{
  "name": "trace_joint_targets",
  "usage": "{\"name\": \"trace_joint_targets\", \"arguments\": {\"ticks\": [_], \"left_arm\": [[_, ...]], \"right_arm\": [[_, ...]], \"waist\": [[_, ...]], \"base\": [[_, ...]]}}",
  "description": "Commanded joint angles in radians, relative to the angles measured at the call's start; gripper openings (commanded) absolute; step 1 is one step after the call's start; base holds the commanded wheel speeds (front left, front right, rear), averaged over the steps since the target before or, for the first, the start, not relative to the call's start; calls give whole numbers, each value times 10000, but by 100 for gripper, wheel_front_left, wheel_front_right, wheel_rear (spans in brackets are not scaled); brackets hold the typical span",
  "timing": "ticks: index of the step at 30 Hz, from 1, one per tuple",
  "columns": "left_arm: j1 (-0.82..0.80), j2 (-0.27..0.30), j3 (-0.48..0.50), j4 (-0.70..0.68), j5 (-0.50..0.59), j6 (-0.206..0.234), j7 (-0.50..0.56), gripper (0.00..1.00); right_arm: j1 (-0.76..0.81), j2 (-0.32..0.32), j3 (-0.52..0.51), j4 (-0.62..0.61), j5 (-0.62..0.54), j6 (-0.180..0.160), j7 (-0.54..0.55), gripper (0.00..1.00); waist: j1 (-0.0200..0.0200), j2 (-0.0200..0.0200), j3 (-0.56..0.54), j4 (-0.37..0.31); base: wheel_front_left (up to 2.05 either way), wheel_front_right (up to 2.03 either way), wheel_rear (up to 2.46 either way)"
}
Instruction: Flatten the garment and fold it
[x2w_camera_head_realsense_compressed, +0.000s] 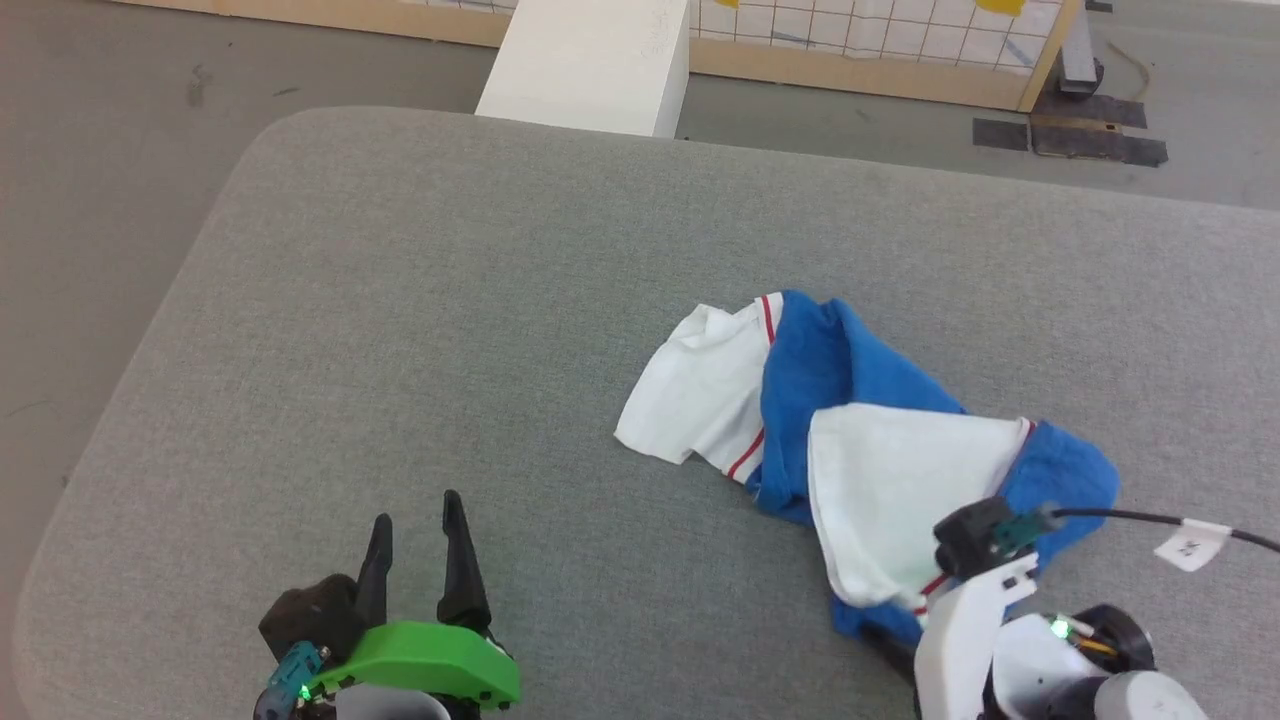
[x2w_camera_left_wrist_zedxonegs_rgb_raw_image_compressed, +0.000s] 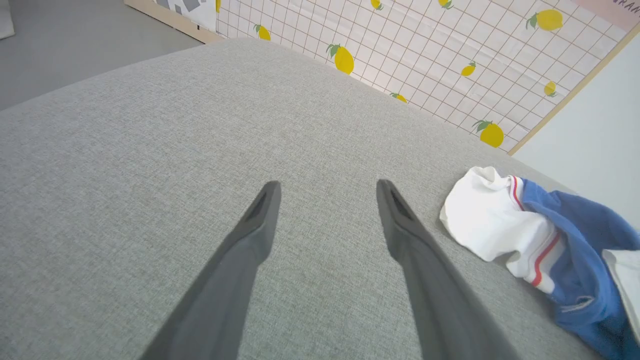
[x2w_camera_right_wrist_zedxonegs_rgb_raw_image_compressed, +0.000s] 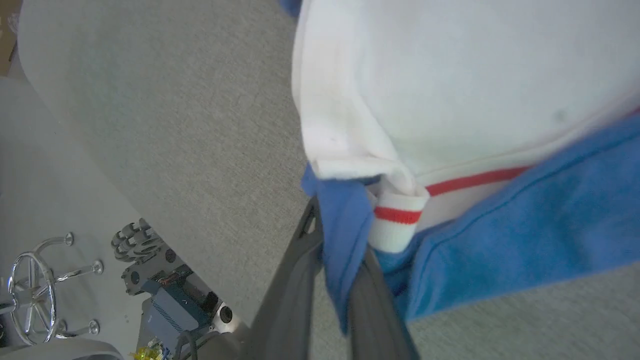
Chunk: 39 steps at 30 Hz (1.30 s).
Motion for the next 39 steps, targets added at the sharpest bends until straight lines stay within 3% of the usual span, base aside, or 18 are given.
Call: {"name": "trace_joint_targets", "arguments": {"ticks": [1, 8, 14, 22, 29, 30, 31, 32, 39], "left_arm": [[142, -23, 17, 23, -150, -21, -59, 100], [128, -23, 42, 28, -200, 16, -60, 100], [65, -23, 7, -83, -283, 69, -60, 100], [-144, -24, -141, -116, -352, 82, -60, 100], [-268, -24, -211, -92, -396, 96, -60, 100], [-280, -24, -214, -88, -401, 99, -60, 100], [-295, -24, -207, -86, -400, 105, -60, 100], [-304, -24, -194, -85, -392, 111, -60, 100], [-263, -24, -51, -77, -367, 126, -60, 100]], "right_arm": [[-134, 24, -89, -170, -57, -13, -175, 100], [-909, 390, -557, -1178, 307, -13, -407, 100], [-1738, 634, -1862, -1939, 96, -13, -648, 100], [-1976, 128, -3102, -397, -1507, -13, 502, 100], [-1876, 415, -3354, 617, -1987, -13, 422, 100], [-1898, 452, -3389, 741, -2046, -13, 344, 84], [-1947, 505, -3440, 876, -2114, -13, 236, 29], [-1994, 519, -3447, 952, -2186, -13, 132, 0], [-2812, 527, -3334, 977, -2179, -13, -712, 0]], "waist": [[0, 0, -9, -53], [0, 0, -123, -293], [0, 0, 2, -367], [0, 0, 366, -120], [0, 0, 568, 177], [0, 0, 575, 201], [0, 0, 579, 227], [0, 0, 577, 240], [0, 0, 396, 77]], "base": [[0, 0, 0], [0, 0, 0], [0, 0, 0], [0, 0, 0], [0, 0, 0], [0, 0, 0], [0, 0, 0], [0, 0, 0], [0, 0, 0]]}}
